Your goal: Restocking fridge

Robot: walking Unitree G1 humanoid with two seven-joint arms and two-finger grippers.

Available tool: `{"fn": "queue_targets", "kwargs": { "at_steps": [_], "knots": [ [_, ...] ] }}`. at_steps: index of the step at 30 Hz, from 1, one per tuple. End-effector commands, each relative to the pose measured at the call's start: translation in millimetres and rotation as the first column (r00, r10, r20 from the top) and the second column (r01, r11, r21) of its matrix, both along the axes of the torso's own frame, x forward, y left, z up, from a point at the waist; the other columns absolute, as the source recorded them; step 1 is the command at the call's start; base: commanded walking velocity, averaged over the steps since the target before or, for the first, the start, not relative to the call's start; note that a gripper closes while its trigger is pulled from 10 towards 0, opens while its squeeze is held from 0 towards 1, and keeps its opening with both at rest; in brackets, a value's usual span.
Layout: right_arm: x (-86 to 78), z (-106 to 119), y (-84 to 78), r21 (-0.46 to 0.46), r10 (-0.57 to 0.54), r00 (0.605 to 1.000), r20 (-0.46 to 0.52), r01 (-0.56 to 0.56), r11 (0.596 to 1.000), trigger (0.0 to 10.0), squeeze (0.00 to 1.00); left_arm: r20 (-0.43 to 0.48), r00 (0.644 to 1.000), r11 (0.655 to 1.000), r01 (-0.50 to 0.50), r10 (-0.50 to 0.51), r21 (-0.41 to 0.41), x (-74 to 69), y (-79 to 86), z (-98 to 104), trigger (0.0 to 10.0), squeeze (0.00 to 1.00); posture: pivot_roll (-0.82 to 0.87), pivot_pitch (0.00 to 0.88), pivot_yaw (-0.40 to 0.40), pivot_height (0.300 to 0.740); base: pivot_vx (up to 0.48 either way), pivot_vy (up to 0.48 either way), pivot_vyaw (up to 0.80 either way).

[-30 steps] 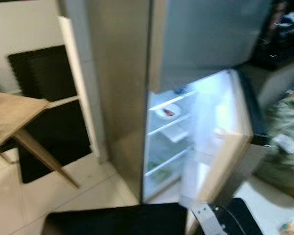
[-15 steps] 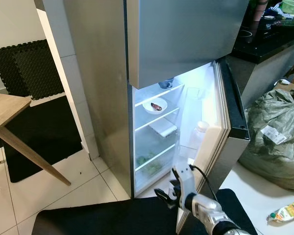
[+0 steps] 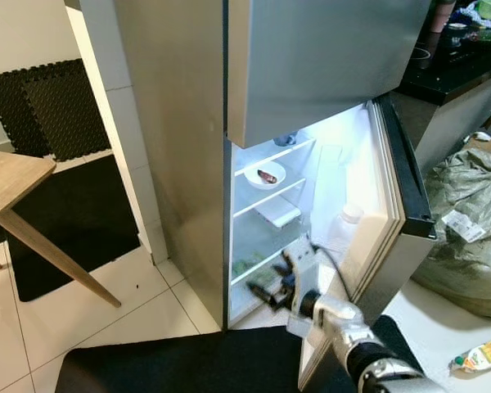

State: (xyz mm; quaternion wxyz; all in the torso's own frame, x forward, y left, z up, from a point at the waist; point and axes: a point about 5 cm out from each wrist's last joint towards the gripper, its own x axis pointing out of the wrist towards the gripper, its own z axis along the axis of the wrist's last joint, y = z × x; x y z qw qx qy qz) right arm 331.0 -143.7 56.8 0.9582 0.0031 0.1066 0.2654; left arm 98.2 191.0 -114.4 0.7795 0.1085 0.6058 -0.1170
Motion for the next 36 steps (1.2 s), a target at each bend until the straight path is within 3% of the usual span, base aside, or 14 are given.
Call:
{"fn": "queue_targets", "kwargs": {
  "at_steps": [1,8,10,18,22,23,27,29,32,36],
  "knots": [
    [0.8,1,-5.1,0.018,-0.043,0.999,0.013,0.043,0.999,10.0,0.0,0.075,0.997,0.999,0.011,-0.008,-0.038,16.6,-13.8,3,10.0,0.0,-0.06,0.007,-0.019,0.74,0.0,0.0,0.0],
    [4.4,4,-22.7,-0.048,-0.144,0.989,0.032,0.145,0.988,10.0,0.0,0.076,0.997,0.999,0.012,-0.009,-0.038,17.1,-14.2,3,10.0,0.0,-0.07,0.004,-0.018,0.74,0.0,0.0,0.0],
    [5.5,4,-35.4,-0.09,-0.225,0.974,0.034,0.228,0.97,10.0,0.0,0.077,0.997,0.999,0.014,-0.011,-0.041,17.7,-15.0,3,10.0,0.0,-0.07,0.005,-0.019,0.74,0.0,0.0,0.0],
    [4.8,5,-64.0,-0.146,-0.367,0.929,0.046,0.369,0.918,10.0,0.0,0.078,0.997,0.999,0.012,-0.008,-0.044,18.2,-16.1,3,10.0,0.0,-0.07,0.007,-0.02,0.74,0.0,0.0,0.0],
    [0.1,6,-92.6,-0.193,-0.467,0.883,0.056,0.468,0.862,10.0,0.0,0.074,0.997,0.999,0.009,-0.006,-0.044,16.5,-15.9,3,10.0,0.0,-0.07,0.008,-0.02,0.74,0.0,0.0,0.0],
    [0.1,6,-92.6,-0.193,-0.467,0.883,0.056,0.468,0.862,10.0,0.0,0.074,0.997,0.999,0.009,-0.006,-0.044,16.5,-15.9,3,10.0,0.0,-0.07,0.008,-0.02,0.74,0.0,0.0,0.0],
    [-8.1,9,-128.5,-0.254,-0.584,0.808,0.084,0.584,0.771,10.0,0.0,0.072,0.997,0.999,0.008,-0.005,-0.043,16.1,-15.4,3,10.0,0.0,-0.07,0.008,-0.017,0.74,0.0,0.0,0.0],
    [-8.1,9,-128.5,-0.254,-0.584,0.808,0.084,0.584,0.771,10.0,0.0,0.072,0.997,0.999,0.008,-0.005,-0.043,16.1,-15.4,3,10.0,0.0,-0.07,0.008,-0.017,0.74,0.0,0.0,0.0],
    [-17.2,11,-152.6,-0.288,-0.659,0.745,0.101,0.656,0.698,10.0,0.0,0.073,0.997,0.999,0.009,-0.005,-0.043,16.6,-15.1,3,10.0,0.0,-0.07,0.008,-0.016,0.74,0.0,0.0,0.0],
    [-26.7,6,-165.1,-0.306,-0.693,0.715,0.087,0.681,0.665,10.0,0.0,0.075,0.997,0.999,0.011,-0.008,-0.043,17.6,-14.8,3,10.0,0.0,-0.08,0.008,-0.013,0.74,0.0,0.0,0.0]
  ]
}}
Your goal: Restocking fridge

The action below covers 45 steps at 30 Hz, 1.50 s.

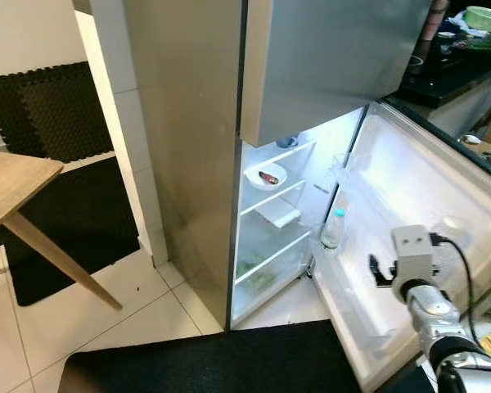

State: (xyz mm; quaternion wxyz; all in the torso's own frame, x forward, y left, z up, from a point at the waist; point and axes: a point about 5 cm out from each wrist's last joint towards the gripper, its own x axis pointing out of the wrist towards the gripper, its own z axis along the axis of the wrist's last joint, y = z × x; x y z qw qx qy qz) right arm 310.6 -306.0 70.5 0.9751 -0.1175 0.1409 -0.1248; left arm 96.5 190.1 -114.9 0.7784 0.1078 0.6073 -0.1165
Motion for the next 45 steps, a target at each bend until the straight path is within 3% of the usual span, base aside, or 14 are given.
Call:
{"fn": "queue_targets", "kwargs": {
  "at_steps": [1,8,10,15,17,19,23,24,26,28,30,32,39,45],
  "knots": [
    [-8.6,-12,-1.1,0.027,-0.022,0.999,-0.041,0.023,0.999,10.0,0.0,0.079,0.997,0.999,0.015,-0.011,-0.043,19.4,-14.0,4,10.0,0.0,-0.08,0.008,-0.013,0.74,0.0,0.0,0.0],
    [-29.1,-46,12.3,0.066,0.003,0.985,-0.172,0.008,0.998,10.0,0.0,0.081,0.997,0.999,0.017,-0.013,-0.045,20.5,-15.2,4,10.0,0.0,-0.08,0.007,-0.012,0.74,0.0,0.0,0.0],
    [-49.7,-70,17.1,0.075,-0.006,0.964,-0.266,0.027,0.997,10.0,0.0,0.081,0.997,0.999,0.014,-0.011,-0.044,20.6,-14.7,4,10.0,0.0,-0.07,0.006,-0.012,0.74,0.0,0.0,0.0],
    [-72.5,-92,23.2,0.093,0.006,0.931,-0.365,0.03,0.995,10.0,0.0,0.079,0.997,0.999,0.014,-0.011,-0.04,19.6,-12.8,4,10.0,0.0,-0.07,0.005,-0.011,0.74,0.0,0.0,0.0],
    [-96.9,-113,30.4,0.123,0.027,0.888,-0.458,0.033,0.992,10.0,0.0,0.078,0.997,0.999,0.015,-0.012,-0.037,19.3,-11.9,4,10.0,0.0,-0.07,0.005,-0.011,0.74,0.0,0.0,0.0],
    [-105.7,-120,33.0,0.133,0.035,0.871,-0.489,0.035,0.99,10.0,0.0,0.078,0.997,0.999,0.015,-0.012,-0.036,19.3,-11.8,4,10.0,0.0,-0.07,0.005,-0.011,0.74,0.0,0.0,0.0],
    [-143.5,-145,46.0,0.171,0.08,0.788,-0.61,0.033,0.985,10.0,0.0,0.082,0.997,0.999,0.016,-0.013,-0.036,20.6,-13.0,4,10.0,0.0,-0.07,0.0,-0.012,0.74,0.0,0.0,0.0],
    [-143.5,-145,46.0,0.171,0.08,0.788,-0.61,0.033,0.985,10.0,0.0,0.082,0.997,0.999,0.016,-0.013,-0.036,20.6,-13.0,4,10.0,0.0,-0.07,0.0,-0.012,0.74,0.0,0.0,0.0],
    [-160.0,-154,53.3,0.188,0.107,0.748,-0.655,0.025,0.982,10.0,0.0,0.085,0.996,0.999,0.018,-0.015,-0.035,21.3,-13.5,4,10.0,0.0,-0.07,0.0,-0.012,0.74,0.0,0.0,0.0],
    [-160.0,-154,53.3,0.188,0.107,0.748,-0.655,0.025,0.982,10.0,0.0,0.085,0.996,0.999,0.018,-0.015,-0.035,21.3,-13.5,4,10.0,0.0,-0.07,0.0,-0.012,0.74,0.0,0.0,0.0],
    [-169.4,-159,57.8,0.2,0.123,0.724,-0.679,0.022,0.98,10.0,0.0,0.087,0.996,0.999,0.021,-0.018,-0.033,21.7,-13.7,5,10.0,0.0,-0.07,0.0,-0.012,0.74,0.0,0.0,0.0],
    [-187.4,-168,70.5,0.229,0.187,0.663,-0.725,-0.025,0.973,10.0,0.0,0.091,0.996,0.999,0.028,-0.025,-0.029,22.5,-13.9,5,10.0,0.0,-0.07,0.0,-0.012,0.74,0.0,0.0,0.0],
    [-191.4,-172,80.6,0.248,0.247,0.626,-0.74,-0.088,0.965,10.0,0.0,0.091,0.995,0.999,0.043,-0.041,-0.02,22.5,-12.5,5,10.0,0.0,-0.07,0.0,-0.008,0.74,0.0,0.0,0.0],
    [-181.8,-169,80.6,0.245,0.258,0.634,-0.729,-0.11,0.963,10.0,0.0,0.086,0.996,0.999,0.039,-0.036,-0.033,22.8,-12.0,5,10.0,0.0,-0.07,0.0,-0.009,0.74,0.0,-0.15,0.0]
  ]
}}
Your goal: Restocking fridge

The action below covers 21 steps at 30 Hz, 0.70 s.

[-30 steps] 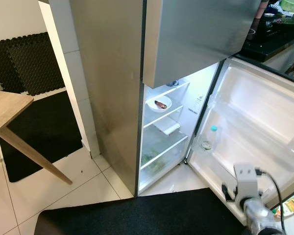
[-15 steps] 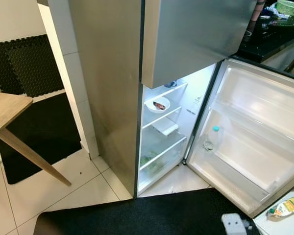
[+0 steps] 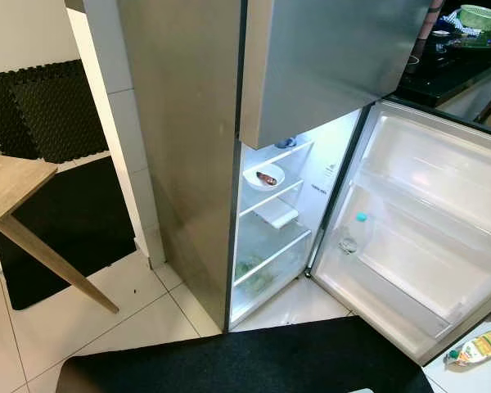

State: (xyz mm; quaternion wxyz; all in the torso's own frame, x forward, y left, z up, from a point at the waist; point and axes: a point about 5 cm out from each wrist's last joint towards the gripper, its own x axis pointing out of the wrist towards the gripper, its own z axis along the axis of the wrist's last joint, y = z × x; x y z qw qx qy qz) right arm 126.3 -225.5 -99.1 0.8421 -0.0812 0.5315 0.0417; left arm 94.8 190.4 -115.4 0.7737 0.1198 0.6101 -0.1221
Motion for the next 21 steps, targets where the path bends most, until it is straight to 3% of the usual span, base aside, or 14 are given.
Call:
{"fn": "queue_targets", "kwargs": {
  "at_steps": [1,21],
  "knots": [
    [4.0,1.4,-0.3,-0.001,0.019,1.0,0.004,-0.019,1.0,10.0,0.0,0.094,0.995,0.999,0.018,-0.013,-0.048,24.8,-12.3,5.6,10.0,0.0,-0.07,0.0,-0.009,0.74,0.0,-0.375,0.0],
    [3.4,0.7,2.3,0.005,0.029,1.0,-0.004,-0.029,1.0,10.0,0.0,0.089,0.996,0.998,0.015,-0.01,-0.057,24.6,-14.2,5.4,10.0,0.0,-0.07,0.0,-0.011,0.74,0.0,-0.43,0.0]
  ]
}}
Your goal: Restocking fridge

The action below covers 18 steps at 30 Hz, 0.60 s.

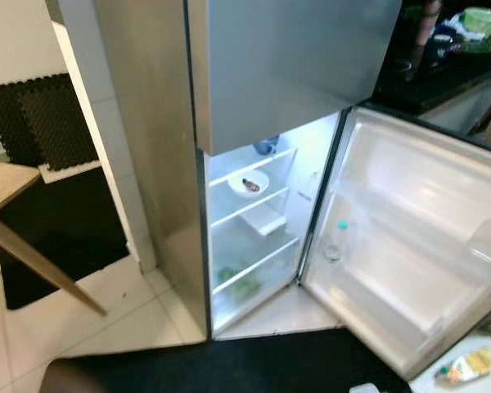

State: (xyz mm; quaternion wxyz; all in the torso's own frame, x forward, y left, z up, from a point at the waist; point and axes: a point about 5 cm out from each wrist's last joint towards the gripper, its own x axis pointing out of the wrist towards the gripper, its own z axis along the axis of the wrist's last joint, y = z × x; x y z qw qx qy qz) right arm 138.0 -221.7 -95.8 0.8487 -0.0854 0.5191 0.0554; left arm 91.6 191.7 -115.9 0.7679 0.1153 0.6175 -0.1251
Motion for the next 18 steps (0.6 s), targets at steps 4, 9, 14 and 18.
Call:
{"fn": "queue_targets", "kwargs": {
  "at_steps": [4,9,14,18],
  "knots": [
    [-8.5,-2.7,-1.7,-0.004,-0.004,0.999,-0.032,0.004,1.0,10.0,0.0,0.109,0.994,0.999,0.012,-0.007,-0.05,27.6,-15.6,5.8,10.0,0.0,-0.07,0.0,-0.011,0.74,0.0,-0.433,0.0],
    [-8.7,-2.9,-2.0,-0.011,0.009,0.999,-0.04,-0.009,1.0,10.0,0.0,0.108,0.994,0.999,0.011,-0.005,-0.051,27.3,-16.1,5.7,10.0,0.0,-0.08,0.0,-0.013,0.74,0.0,-0.412,0.0],
    [-8.9,-3.0,-1.7,-0.005,0.006,0.999,-0.043,-0.006,1.0,10.0,0.0,0.114,0.993,0.999,-0.002,0.007,-0.042,27.7,-16.0,5.7,10.0,0.0,-0.07,0.0,-0.014,0.74,0.0,-0.158,-0.48],
    [-9.0,-3.1,-1.5,-0.004,0.006,0.999,-0.044,-0.006,1.0,10.0,0.0,0.115,0.993,0.999,-0.004,0.008,-0.041,27.9,-15.8,5.7,10.0,0.0,-0.07,0.0,-0.014,0.74,0.0,0.0,-0.8]
  ]
}}
